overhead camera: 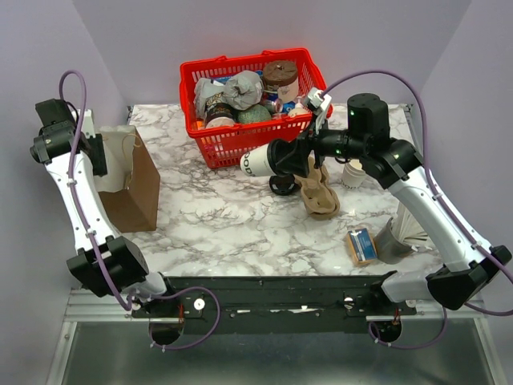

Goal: Pack the takeout coffee

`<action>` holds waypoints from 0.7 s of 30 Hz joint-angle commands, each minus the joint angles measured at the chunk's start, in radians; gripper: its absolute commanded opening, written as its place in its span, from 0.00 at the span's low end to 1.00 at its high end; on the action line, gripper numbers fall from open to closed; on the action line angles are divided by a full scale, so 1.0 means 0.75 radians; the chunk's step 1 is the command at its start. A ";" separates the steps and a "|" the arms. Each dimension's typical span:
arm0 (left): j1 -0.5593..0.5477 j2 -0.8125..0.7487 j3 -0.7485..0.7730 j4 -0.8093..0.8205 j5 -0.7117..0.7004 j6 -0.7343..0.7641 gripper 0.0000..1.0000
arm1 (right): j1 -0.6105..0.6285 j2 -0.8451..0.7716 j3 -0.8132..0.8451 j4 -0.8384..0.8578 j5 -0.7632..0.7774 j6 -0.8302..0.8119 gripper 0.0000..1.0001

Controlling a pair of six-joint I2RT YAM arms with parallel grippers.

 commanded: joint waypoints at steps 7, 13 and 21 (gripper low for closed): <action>0.011 0.129 0.158 0.032 0.058 0.028 0.20 | -0.006 -0.049 -0.012 -0.022 -0.034 -0.061 0.62; -0.037 0.072 0.156 -0.007 0.261 0.204 0.00 | -0.006 -0.039 0.059 -0.063 -0.055 -0.184 0.61; -0.368 -0.079 0.030 -0.164 0.375 0.457 0.00 | -0.006 0.045 0.292 -0.142 -0.134 -0.386 0.59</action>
